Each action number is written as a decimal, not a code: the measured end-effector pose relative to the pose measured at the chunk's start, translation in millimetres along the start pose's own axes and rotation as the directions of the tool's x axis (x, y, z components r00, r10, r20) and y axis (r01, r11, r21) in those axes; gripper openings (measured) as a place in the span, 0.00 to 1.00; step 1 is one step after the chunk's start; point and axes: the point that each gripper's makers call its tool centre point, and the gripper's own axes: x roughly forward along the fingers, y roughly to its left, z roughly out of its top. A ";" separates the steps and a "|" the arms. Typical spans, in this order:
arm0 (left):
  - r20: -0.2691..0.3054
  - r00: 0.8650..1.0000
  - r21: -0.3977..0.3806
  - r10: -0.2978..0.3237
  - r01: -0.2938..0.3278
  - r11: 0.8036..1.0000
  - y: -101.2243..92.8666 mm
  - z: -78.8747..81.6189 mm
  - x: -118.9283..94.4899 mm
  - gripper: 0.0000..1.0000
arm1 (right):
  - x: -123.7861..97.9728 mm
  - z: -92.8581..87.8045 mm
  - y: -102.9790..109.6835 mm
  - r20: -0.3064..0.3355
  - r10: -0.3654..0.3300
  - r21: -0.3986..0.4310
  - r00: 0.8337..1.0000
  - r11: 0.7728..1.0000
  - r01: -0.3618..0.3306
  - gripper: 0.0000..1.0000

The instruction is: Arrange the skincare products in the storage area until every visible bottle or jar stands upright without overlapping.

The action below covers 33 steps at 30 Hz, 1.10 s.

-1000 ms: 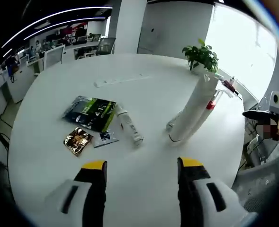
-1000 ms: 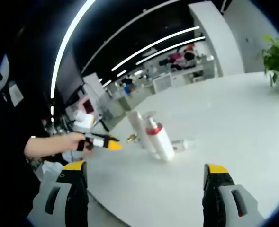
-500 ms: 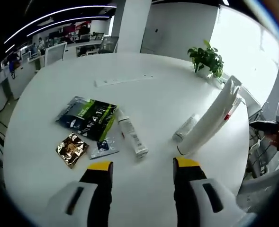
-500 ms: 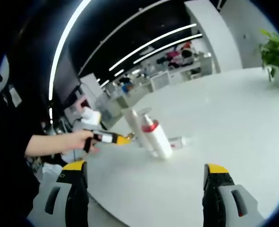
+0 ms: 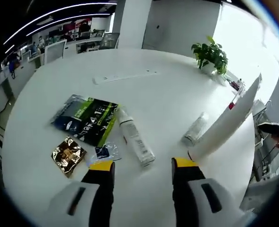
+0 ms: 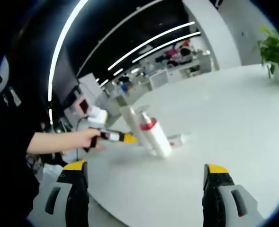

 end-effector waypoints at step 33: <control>-0.047 0.994 -0.019 0.102 -0.103 0.995 14.4 12.4 50.3 0.27 | 17.7 -2.1 2.9 -0.027 0.034 0.015 0.999 0.999 -0.033 0.98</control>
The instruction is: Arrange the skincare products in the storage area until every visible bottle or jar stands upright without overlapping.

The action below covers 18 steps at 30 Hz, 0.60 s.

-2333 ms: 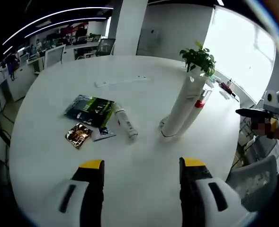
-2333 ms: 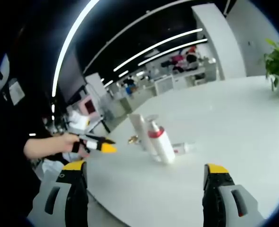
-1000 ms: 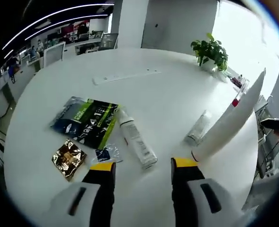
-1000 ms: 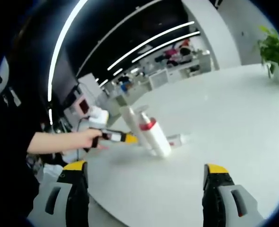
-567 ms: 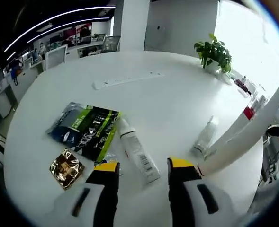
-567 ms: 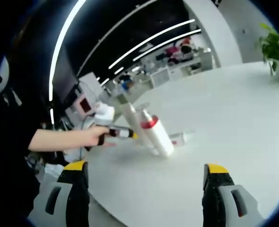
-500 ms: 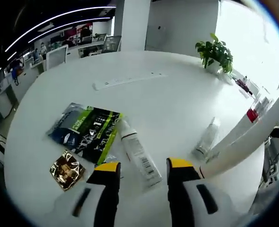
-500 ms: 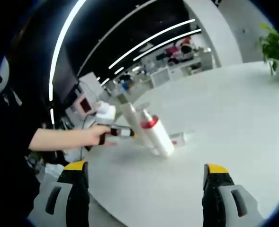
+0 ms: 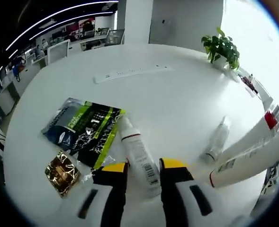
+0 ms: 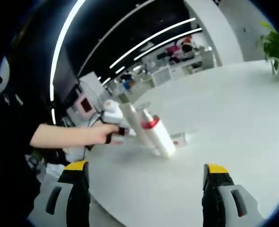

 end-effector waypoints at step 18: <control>-0.002 1.000 -0.030 -0.012 0.011 0.999 7.4 2.0 -13.4 0.20 | -0.6 4.6 6.9 0.006 0.031 -0.001 1.000 1.000 -0.031 0.98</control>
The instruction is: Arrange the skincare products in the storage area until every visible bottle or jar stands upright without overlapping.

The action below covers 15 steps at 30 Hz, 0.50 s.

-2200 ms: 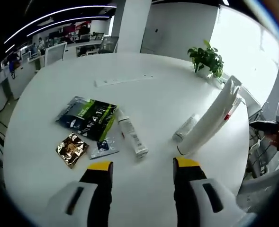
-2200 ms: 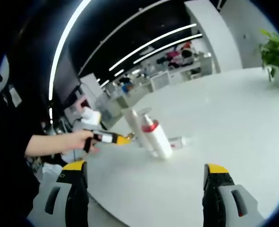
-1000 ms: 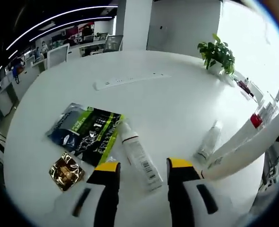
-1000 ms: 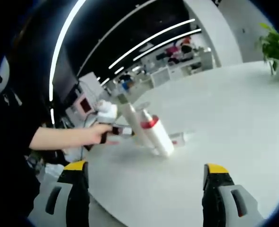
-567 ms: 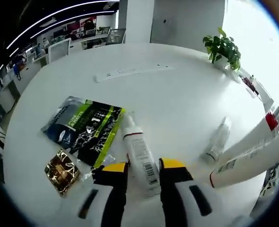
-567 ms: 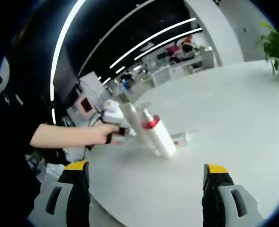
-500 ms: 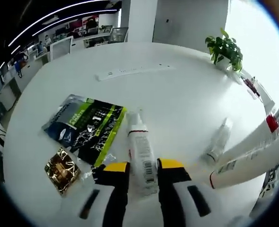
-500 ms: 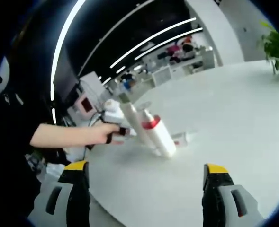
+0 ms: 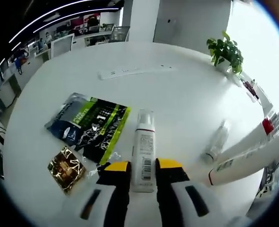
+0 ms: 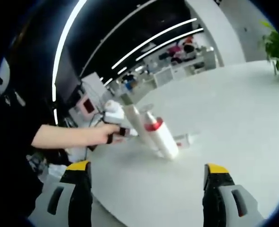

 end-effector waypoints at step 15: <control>0.113 0.994 -0.038 -0.008 0.013 0.999 3.5 17.6 -51.2 0.20 | 1.6 11.3 22.6 0.017 0.049 -0.034 0.999 0.998 -0.049 0.99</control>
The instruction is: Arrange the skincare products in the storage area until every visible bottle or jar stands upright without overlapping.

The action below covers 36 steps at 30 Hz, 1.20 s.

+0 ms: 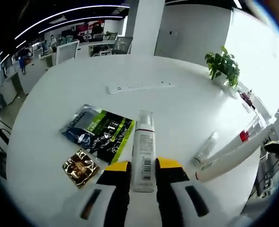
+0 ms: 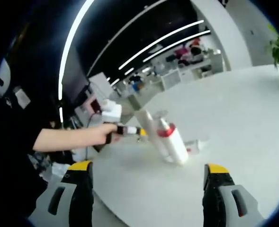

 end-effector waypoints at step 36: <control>0.331 0.939 0.146 -0.091 0.045 0.988 -76.0 25.5 -189.4 0.20 | -3.2 24.9 73.2 0.050 0.140 -0.106 0.989 0.985 -0.134 0.99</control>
